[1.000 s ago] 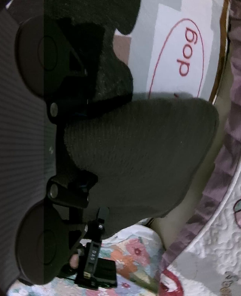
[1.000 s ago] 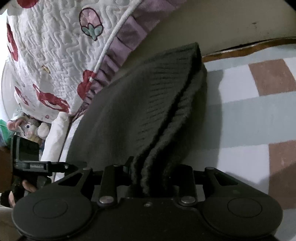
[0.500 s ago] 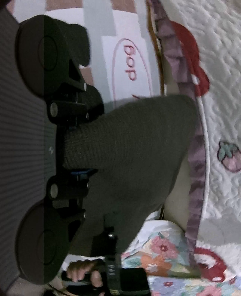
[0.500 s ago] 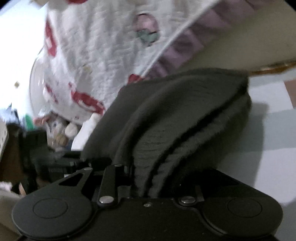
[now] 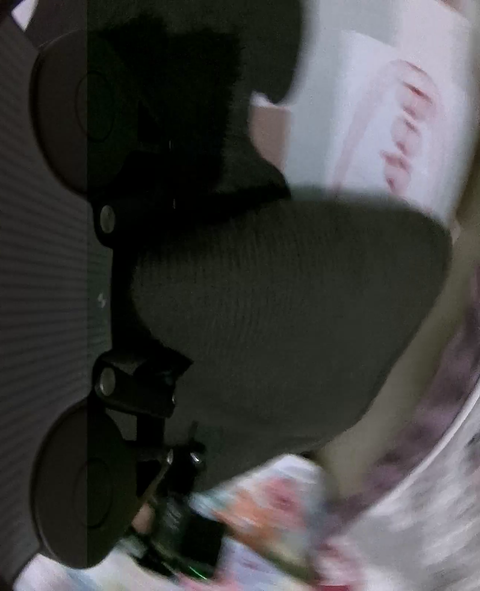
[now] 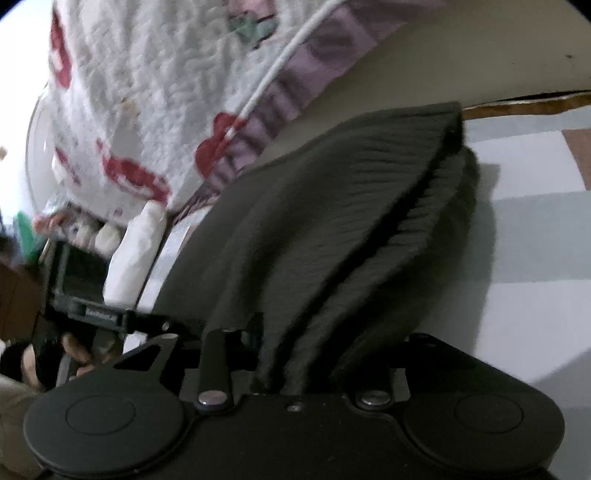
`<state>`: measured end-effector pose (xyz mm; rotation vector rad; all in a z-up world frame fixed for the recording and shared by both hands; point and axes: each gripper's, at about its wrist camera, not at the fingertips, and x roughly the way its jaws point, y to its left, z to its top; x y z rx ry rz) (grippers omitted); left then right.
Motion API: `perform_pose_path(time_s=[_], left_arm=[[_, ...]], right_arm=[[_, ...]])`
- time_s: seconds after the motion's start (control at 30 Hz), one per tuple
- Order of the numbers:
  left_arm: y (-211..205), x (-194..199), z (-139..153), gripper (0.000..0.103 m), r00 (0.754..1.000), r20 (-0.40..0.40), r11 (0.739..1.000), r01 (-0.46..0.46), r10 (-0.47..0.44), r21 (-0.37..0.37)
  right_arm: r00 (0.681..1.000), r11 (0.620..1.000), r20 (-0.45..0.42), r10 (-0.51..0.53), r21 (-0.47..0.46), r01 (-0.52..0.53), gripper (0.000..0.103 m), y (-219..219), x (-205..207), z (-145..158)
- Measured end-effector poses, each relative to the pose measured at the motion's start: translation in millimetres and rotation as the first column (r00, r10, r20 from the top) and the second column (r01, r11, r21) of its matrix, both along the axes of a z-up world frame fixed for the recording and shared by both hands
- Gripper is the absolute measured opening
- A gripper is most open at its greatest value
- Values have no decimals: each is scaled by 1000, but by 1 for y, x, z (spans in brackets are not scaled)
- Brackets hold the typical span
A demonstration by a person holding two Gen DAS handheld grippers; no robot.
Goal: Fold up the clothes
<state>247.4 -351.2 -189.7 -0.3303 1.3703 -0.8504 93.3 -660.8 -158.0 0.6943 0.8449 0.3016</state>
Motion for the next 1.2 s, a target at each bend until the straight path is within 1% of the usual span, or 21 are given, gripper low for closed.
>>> perform_pose_path(time_s=[0.03, 0.07, 0.1, 0.13, 0.2, 0.23, 0.3, 0.37, 0.4, 0.5, 0.6, 0.67, 0.73, 0.77, 0.8, 0.87, 0.97, 1.03, 1.1, 1.2], left_arm=[[-5, -5, 9, 41, 997, 65, 999, 42, -44, 31], [-9, -11, 17, 40, 988, 127, 995, 82, -89, 65], [-14, -16, 26, 38, 973, 188, 988, 119, -136, 101], [-20, -25, 36, 37, 949, 254, 978, 153, -186, 144], [-29, -41, 51, 36, 911, 337, 964, 178, -238, 199], [-30, -46, 57, 36, 897, 366, 960, 179, -249, 214], [-27, -52, 65, 36, 882, 398, 960, 177, -253, 218], [-16, -54, 73, 36, 884, 406, 966, 158, -231, 206], [-10, -56, 79, 36, 879, 421, 968, 150, -225, 204], [8, -62, 102, 36, 852, 480, 971, 127, -211, 200], [31, -71, 129, 36, 805, 560, 974, 97, -197, 204], [49, -75, 145, 36, 785, 594, 977, 69, -177, 201], [70, -77, 154, 36, 773, 614, 978, 37, -159, 206], [80, -78, 157, 36, 770, 621, 977, 18, -149, 212], [90, -78, 158, 37, 772, 621, 976, -7, -133, 217], [113, -76, 158, 37, 781, 617, 973, -60, -93, 222], [154, -69, 153, 37, 805, 593, 972, -134, -8, 195], [180, -66, 151, 37, 812, 581, 966, -184, 46, 181], [206, -65, 151, 37, 805, 589, 955, -229, 78, 187], [247, -63, 155, 37, 783, 612, 933, -295, 112, 206]], right_arm=[[1000, 1000, -2, -10, 17, 10, 39, -3, 2, -4], [1000, 999, 3, -16, 29, 16, 38, -4, 2, -7], [1000, 999, 19, -13, 31, 12, 35, -4, 1, -7], [999, 1000, 37, -10, 27, 9, 33, -3, 0, -4], [997, 1000, 82, -7, -2, 7, 31, 4, -6, 7], [995, 1000, 103, -8, -15, 10, 31, 7, -9, 12], [991, 999, 134, -20, -35, 25, 30, 17, -15, 26], [985, 997, 175, -10, -78, 24, 30, 30, -22, 43], [981, 995, 194, -3, -100, 22, 29, 37, -25, 52], [971, 991, 240, 3, -134, 30, 29, 58, -31, 77], [957, 985, 289, 24, -169, 26, 29, 82, -31, 105], [955, 983, 293, 49, -181, 5, 29, 103, -25, 116], [955, 980, 286, 80, -197, -23, 29, 126, -16, 124], [955, 978, 282, 96, -205, -37, 29, 137, -12, 128], [954, 976, 278, 111, -213, -52, 29, 149, -8, 132], [952, 970, 270, 143, -229, -80, 29, 172, 1, 140], [948, 960, 257, 189, -252, -123, 29, 207, 14, 152], [942, 951, 251, 222, -267, -154, 29, 231, 23, 159], [932, 942, 252, 260, -278, -188, 29, 256, 34, 160], [920, 933, 245, 306, -272, -238, 29, 295, 55, 160]])
